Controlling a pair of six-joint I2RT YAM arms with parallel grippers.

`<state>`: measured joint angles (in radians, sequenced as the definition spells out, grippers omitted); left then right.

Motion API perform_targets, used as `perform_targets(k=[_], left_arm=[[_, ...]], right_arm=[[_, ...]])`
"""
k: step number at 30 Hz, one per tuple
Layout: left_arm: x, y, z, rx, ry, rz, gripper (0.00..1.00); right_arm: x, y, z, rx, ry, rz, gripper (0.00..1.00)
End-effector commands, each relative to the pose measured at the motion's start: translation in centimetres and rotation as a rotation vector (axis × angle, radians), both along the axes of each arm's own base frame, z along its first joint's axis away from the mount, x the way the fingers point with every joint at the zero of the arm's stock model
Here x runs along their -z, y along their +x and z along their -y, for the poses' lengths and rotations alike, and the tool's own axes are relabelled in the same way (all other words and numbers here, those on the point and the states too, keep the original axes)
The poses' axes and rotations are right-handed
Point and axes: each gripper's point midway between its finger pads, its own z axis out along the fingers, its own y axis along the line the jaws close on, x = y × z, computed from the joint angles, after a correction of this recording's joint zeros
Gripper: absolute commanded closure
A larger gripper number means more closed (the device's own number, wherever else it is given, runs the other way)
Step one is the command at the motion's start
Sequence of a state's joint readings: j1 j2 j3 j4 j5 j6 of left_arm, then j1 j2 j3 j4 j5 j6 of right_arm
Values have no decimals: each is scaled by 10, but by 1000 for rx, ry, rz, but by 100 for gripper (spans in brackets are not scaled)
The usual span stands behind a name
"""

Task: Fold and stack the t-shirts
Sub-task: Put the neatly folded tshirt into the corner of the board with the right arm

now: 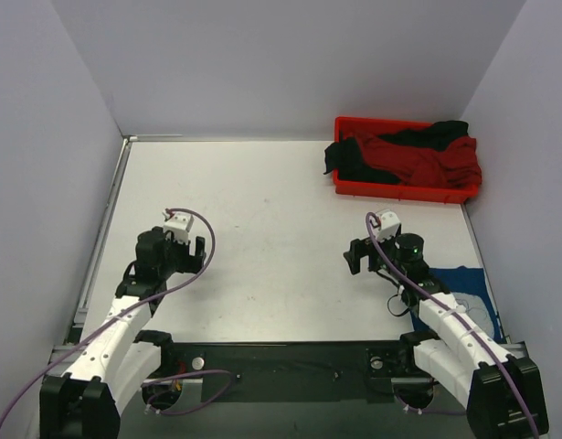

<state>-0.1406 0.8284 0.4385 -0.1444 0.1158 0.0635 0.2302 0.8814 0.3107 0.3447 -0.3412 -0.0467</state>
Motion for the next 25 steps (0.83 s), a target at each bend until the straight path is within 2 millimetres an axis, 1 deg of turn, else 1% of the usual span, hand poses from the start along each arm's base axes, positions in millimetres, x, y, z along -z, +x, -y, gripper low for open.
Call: perform_targets(k=[1,2,3,4,5,10,11,14,18,23,25], left_arm=[[-1,14,-20,-119,-37,123,8],[-4,16,-19,-148,-84,144,8],[5,12,-23,-167,-98,143,8],[5,12,-23,-191,-132,159,8],[11,9,-26,-200,-138,162,8],[18,3,-37,-284,-163,159,7],[18,3,-42,-312,-160,165,7],[18,2,-43,-326,-164,167,7],[16,1,-42,-315,-166,175,7],[17,1,-43,-326,-167,174,7],[15,1,-43,-322,-169,182,3]], right_arm=[[-24,15,-3,19,40,135,0],[-23,15,0,26,22,136,0],[-21,15,1,24,9,136,0],[-23,15,2,27,5,139,0],[-20,14,3,26,-3,133,0],[-20,11,7,50,-8,139,0],[-20,10,9,53,-12,141,0],[-18,9,11,63,-22,138,0],[-11,5,17,75,-46,123,0],[-6,1,23,101,-55,128,0],[-5,0,23,105,-56,121,0]])
